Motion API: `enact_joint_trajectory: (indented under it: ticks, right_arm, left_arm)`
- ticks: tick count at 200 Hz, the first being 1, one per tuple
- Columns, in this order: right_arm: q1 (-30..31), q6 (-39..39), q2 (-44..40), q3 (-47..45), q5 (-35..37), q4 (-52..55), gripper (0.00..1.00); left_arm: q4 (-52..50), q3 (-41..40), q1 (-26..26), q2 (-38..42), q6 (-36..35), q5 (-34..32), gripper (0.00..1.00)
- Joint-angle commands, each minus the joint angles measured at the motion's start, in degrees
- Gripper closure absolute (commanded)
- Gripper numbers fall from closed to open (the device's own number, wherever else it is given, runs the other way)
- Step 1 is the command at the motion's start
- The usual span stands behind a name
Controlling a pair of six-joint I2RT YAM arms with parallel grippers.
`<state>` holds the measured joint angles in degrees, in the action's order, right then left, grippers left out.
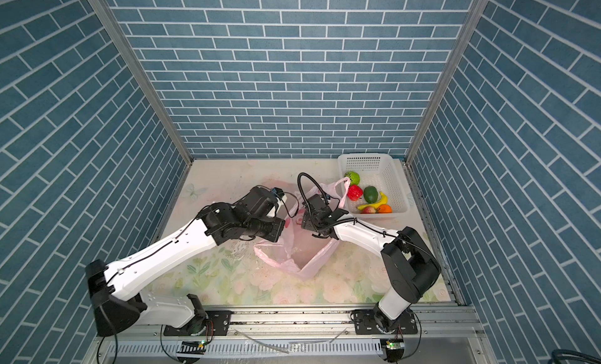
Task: Untie the knot of the plastic bag and take out the fruit
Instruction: Pick up the fruit from the plastic bag.
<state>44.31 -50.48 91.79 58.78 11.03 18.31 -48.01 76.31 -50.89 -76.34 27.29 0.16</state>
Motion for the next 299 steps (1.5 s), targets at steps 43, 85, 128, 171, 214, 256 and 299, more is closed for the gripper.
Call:
enact_joint_trajectory:
  ticks: [43,85,128,171,214,256,299]
  right_arm:
    - [2.2,8.0,-5.3,-3.6,-2.0,5.7,0.19]
    - [6.0,10.4,-4.7,-2.8,-4.2,8.6,0.19]
    - [9.5,6.8,-7.1,-1.6,-2.6,14.5,0.2]
    - [10.0,-3.8,-13.5,-6.3,-2.8,15.4,0.21]
    - [6.1,-8.3,-9.4,-3.6,3.0,11.7,0.21]
    - [1.9,-11.0,-5.4,-7.1,3.4,-8.5,0.25]
    - [1.0,-12.4,-0.4,-4.7,3.5,-14.7,0.28]
  left_arm:
    - [-4.7,-5.0,0.3,11.7,5.2,-12.6,1.0]
    - [0.3,-10.1,-6.0,13.5,8.5,-11.2,1.0]
    - [6.5,-13.6,-12.8,11.8,13.1,-15.1,1.0]
    - [9.7,-17.3,-15.6,14.3,15.2,-19.4,1.0]
    - [14.0,-19.2,-21.2,13.1,15.3,-22.0,1.0]
    - [15.8,-21.8,-24.3,14.6,16.7,-23.6,1.0]
    - [17.2,-22.9,-24.5,15.1,16.2,-22.3,1.0]
